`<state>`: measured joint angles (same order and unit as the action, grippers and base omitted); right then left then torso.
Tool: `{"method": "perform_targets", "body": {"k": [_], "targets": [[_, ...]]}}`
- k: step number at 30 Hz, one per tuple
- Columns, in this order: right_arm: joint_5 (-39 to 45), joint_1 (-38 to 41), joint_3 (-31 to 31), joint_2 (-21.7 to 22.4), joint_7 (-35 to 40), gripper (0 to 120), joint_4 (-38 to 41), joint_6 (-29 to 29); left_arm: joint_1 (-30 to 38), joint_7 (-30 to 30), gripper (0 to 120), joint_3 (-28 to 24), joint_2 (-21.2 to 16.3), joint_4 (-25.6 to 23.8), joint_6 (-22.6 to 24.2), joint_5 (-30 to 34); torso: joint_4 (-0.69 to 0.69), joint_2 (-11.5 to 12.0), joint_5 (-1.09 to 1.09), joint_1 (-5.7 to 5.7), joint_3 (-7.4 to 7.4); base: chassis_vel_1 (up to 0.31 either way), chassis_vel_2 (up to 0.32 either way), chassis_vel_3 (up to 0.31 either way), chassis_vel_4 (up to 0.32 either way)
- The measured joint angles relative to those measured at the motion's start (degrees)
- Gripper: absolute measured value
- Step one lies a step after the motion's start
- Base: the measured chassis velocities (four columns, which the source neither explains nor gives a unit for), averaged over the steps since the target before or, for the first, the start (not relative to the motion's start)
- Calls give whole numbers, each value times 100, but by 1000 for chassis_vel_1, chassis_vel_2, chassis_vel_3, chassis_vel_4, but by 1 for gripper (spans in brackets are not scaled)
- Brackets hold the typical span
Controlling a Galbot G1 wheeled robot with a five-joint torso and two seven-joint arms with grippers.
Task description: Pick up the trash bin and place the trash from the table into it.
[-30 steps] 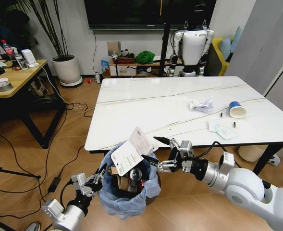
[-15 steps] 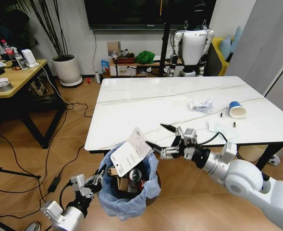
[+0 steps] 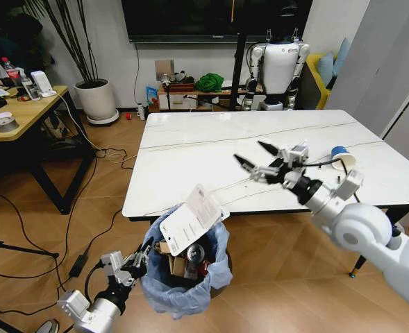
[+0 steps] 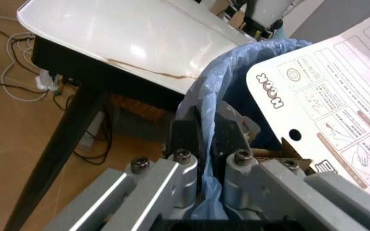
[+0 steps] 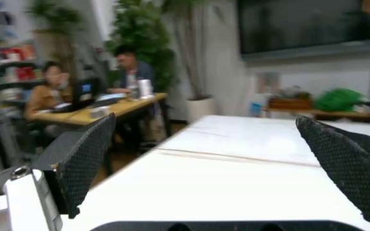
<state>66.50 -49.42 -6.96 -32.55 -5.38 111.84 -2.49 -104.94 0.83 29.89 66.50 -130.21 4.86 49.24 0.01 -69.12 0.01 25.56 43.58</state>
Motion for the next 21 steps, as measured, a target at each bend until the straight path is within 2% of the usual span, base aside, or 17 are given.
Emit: {"method": "perform_targets", "body": {"k": [4, 13, 21], "targets": [[52, -3, -120, -66, 112, 100, -584, 123, -7, 0, 0, 2, 1, -10, 0, 5, 0, 0, 0, 0, 0, 0, 0, 0, 0], [-383, -167, -150, -96, -687, 100, -2319, 25, 7, 0, 0, 6, 19, -32, 0, 35, -1, 0, 1, 0, 0, 0, 0, 0, 0], [-681, 33, 24, -183, -1096, 100, -3430, -147, 17, 1, 0, 3, 42, -33, 0, 44, 0, 0, -3, 0, 0, 0, 0, 0, 0]]}}
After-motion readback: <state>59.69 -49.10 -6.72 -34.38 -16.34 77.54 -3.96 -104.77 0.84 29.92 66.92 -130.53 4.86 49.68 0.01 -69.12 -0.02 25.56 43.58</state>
